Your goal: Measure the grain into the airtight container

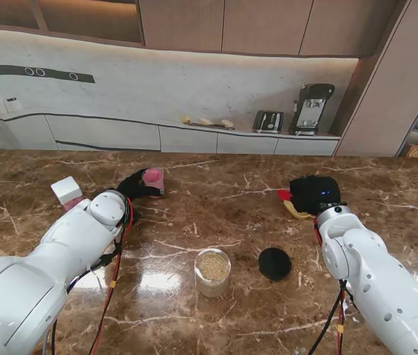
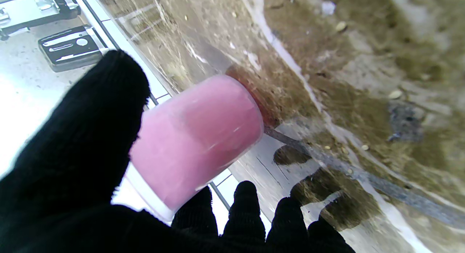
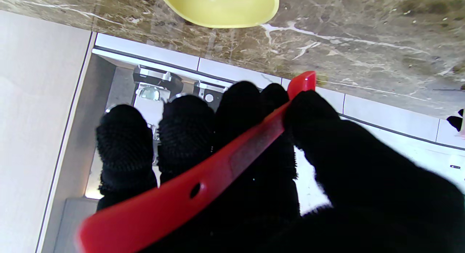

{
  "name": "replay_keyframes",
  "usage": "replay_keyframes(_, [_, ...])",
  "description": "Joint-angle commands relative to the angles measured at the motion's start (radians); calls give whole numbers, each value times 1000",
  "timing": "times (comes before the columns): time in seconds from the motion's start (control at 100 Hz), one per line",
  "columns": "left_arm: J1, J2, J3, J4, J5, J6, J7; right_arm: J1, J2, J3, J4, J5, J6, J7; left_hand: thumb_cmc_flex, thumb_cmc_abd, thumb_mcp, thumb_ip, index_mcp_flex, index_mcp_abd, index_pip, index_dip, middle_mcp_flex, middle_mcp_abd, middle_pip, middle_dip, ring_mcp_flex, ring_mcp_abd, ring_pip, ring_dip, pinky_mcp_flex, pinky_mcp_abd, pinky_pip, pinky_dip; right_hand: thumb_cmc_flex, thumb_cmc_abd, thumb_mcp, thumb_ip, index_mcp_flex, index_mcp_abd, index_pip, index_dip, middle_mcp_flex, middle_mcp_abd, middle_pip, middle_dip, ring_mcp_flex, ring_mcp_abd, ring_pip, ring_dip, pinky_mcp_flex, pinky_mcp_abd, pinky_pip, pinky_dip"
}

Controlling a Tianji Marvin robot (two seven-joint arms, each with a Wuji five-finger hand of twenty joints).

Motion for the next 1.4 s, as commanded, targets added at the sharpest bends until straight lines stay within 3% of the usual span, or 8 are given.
replay_keyframes(0.0, [11,-22,3,8,-3,9,-16,-9,0,3,-1,0,1,14,7,-38,27,-28,-36,-59,35,29,-28,-17,-26,-10,21,15,62,19,101,159,160,67,40,5,80,13,32,-93,47,28,30,-19,25,-1,24,-23,8,8,-8,3,-2,27])
replay_keyframes(0.36, [14,-34,-7,9,-18,21,-18,-17,2,15,-9,-8,-1,22,22,-35,57,-31,0,-86,171,166,-28,-15,-27,-20,21,11,52,-19,109,154,134,-1,40,5,79,13,32,-92,48,28,30,-18,25,-1,24,-23,8,8,-8,3,-2,27])
replay_keyframes(0.69, [22,-48,-32,9,-34,35,6,-22,3,20,-11,-11,1,26,67,78,85,-8,118,-122,405,355,-28,-18,-16,10,22,2,59,-15,109,147,140,-21,41,5,79,13,31,-95,47,29,29,-19,25,-1,23,-24,7,8,-8,2,-3,27])
replay_keyframes(0.9, [26,-51,-45,9,-40,38,19,-19,2,16,-8,-8,4,25,96,140,120,3,187,-124,463,394,-18,-13,-4,20,24,0,65,-4,110,144,144,-18,42,5,79,13,31,-93,47,29,29,-19,25,-1,23,-24,7,8,-8,2,-3,26])
replay_keyframes(1.0, [27,-51,-46,9,-40,39,22,-18,2,15,-7,-7,5,25,143,151,111,-21,194,-127,479,429,-12,-29,12,22,23,-1,70,16,107,145,157,-1,41,5,79,13,31,-94,47,29,30,-19,25,-1,23,-24,7,8,-9,2,-4,26])
replay_keyframes(1.08, [29,-50,-42,9,-37,41,23,-18,2,13,-6,-6,5,25,133,136,155,4,181,-122,463,425,-14,-14,13,17,23,0,70,26,105,145,160,9,41,5,79,13,31,-94,47,29,30,-19,25,-1,23,-24,7,8,-9,2,-4,26])
replay_keyframes(1.33, [38,-53,-33,9,-34,48,33,-19,2,11,-6,-5,7,26,150,142,187,9,188,-120,447,404,-7,-13,21,20,24,1,75,35,106,145,162,16,41,4,80,13,32,-93,47,29,30,-19,25,-1,23,-24,7,8,-9,2,-4,26])
replay_keyframes(1.39, [40,-55,-35,9,-35,48,40,-19,2,11,-7,-6,7,27,174,153,172,-12,213,-122,464,405,-1,-28,38,26,24,-1,80,48,105,145,168,24,40,5,79,13,32,-94,47,29,29,-20,25,-1,23,-24,7,8,-9,2,-4,26])
